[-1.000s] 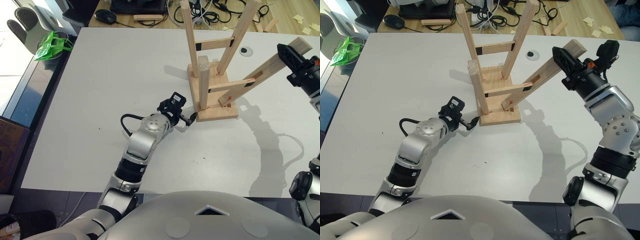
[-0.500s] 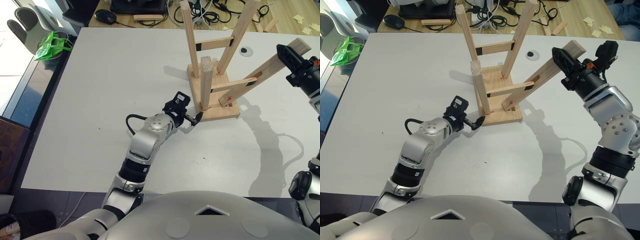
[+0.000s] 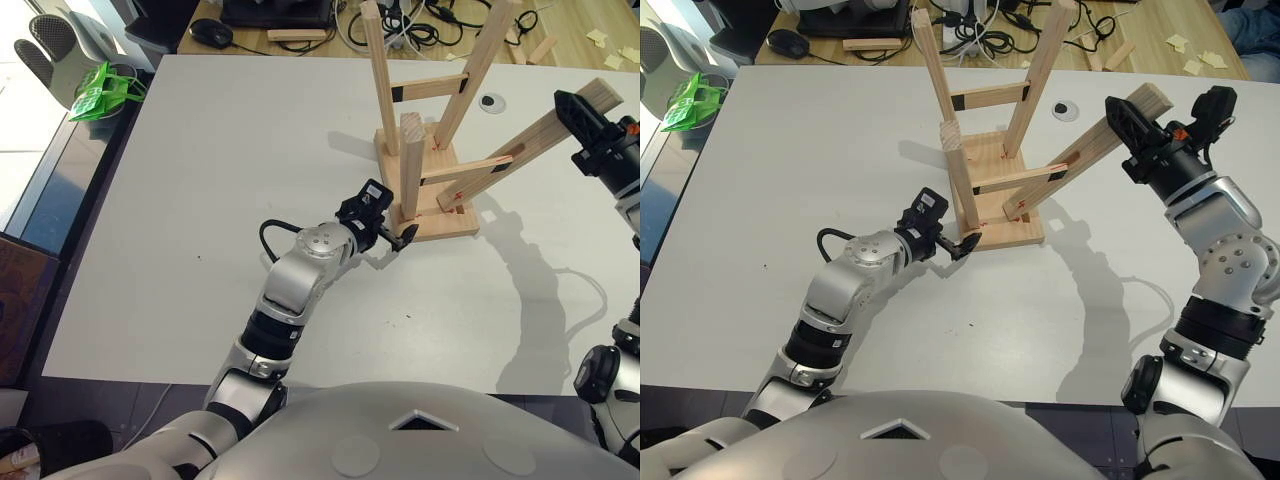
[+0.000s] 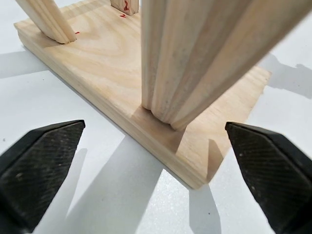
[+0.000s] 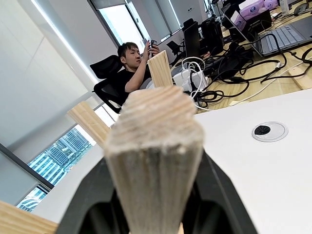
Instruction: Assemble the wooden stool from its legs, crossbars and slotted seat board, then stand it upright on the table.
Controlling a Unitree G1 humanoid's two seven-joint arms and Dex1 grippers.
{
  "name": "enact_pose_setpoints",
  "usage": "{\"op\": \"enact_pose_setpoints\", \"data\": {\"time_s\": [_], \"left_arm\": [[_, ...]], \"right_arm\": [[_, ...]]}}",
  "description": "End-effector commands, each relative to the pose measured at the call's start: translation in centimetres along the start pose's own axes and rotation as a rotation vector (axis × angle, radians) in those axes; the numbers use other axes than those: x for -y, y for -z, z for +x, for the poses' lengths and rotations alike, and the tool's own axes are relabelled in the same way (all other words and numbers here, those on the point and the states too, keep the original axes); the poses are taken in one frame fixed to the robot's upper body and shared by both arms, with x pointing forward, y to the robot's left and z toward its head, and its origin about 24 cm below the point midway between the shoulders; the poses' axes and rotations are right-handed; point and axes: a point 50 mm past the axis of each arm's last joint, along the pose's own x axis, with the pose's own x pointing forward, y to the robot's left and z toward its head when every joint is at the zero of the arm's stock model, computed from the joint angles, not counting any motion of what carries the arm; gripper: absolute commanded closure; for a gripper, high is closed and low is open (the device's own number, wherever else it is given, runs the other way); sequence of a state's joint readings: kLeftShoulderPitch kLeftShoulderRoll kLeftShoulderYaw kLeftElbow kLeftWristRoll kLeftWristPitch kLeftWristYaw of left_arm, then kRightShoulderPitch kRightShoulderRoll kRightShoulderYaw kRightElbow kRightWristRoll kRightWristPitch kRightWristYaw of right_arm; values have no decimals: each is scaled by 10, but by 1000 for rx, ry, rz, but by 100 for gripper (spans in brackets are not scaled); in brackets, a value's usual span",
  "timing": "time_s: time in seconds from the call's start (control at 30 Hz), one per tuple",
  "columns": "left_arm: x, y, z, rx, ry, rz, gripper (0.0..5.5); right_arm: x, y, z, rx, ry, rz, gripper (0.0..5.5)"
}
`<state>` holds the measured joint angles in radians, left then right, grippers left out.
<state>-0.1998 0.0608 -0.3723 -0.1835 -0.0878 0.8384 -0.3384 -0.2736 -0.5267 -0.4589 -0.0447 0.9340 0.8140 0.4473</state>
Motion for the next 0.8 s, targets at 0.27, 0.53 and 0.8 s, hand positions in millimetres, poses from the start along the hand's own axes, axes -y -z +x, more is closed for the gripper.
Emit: {"op": "enact_pose_setpoints", "data": {"time_s": [0.27,0.53,0.8], "left_arm": [[-6,-2,-1,9,-33,-11,10],[-7,-1,-1,9,-43,-13,10],[-7,-2,-1,13,-45,-3,10]], "right_arm": [[0,-11,-16,-9,40,-113,451],[4,-7,-17,-28,67,-151,451],[8,6,-23,-75,91,-199,451]]}}
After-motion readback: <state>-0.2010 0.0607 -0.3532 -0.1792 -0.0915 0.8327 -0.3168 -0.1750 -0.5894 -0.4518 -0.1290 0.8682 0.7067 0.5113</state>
